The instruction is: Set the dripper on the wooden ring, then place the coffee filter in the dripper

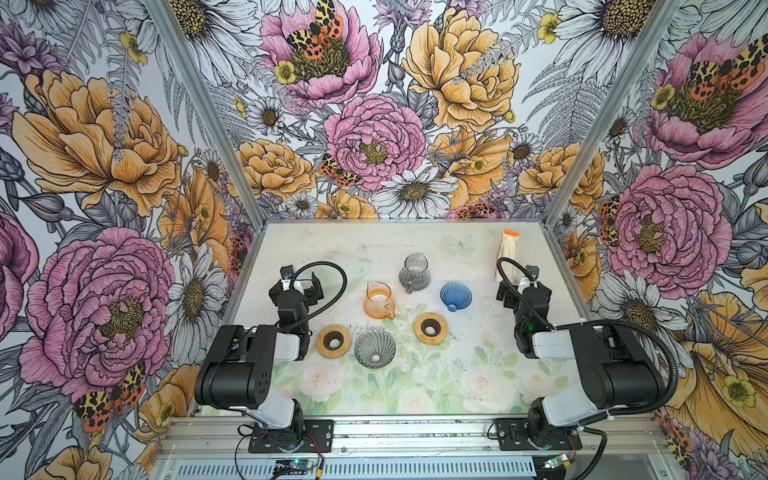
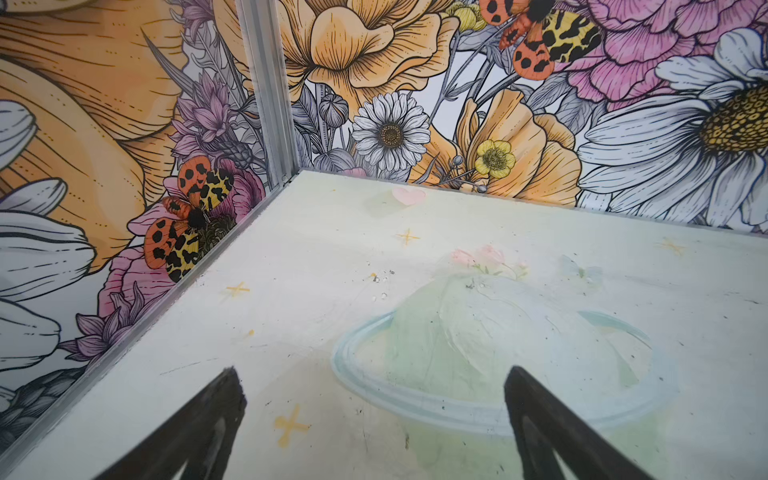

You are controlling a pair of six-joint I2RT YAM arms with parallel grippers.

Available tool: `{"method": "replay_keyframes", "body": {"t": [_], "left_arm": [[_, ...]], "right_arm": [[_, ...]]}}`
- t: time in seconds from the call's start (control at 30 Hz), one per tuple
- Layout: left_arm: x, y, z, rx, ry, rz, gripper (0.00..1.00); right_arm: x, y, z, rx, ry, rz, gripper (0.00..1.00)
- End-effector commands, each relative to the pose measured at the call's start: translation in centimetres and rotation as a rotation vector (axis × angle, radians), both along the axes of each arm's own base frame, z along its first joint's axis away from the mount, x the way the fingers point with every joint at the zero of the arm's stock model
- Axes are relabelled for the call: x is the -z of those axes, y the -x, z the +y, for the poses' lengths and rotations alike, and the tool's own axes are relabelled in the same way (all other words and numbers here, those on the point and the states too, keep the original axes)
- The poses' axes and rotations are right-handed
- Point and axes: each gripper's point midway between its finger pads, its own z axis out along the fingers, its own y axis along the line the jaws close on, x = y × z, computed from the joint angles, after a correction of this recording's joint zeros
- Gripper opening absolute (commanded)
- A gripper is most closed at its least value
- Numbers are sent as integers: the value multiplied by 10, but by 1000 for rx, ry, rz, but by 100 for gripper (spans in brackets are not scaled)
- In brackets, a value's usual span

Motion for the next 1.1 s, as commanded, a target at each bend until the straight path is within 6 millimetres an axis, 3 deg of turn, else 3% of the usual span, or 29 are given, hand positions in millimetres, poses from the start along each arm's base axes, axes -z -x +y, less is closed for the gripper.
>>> {"method": "replay_keyframes", "body": {"t": [0.0, 0.4, 0.67, 1.07], "left_arm": [[-4, -4, 0, -4, -14, -6, 99], [-4, -2, 5, 19, 25, -24, 99], [-4, -4, -5, 156, 72, -32, 99], [-4, -7, -8, 174, 72, -24, 99]], "right_arm": [[-10, -6, 0, 0, -21, -39, 99], [-11, -7, -1, 1, -21, -42, 99], [-11, -6, -1, 2, -22, -40, 99], [-11, -7, -1, 0, -23, -41, 99]]}}
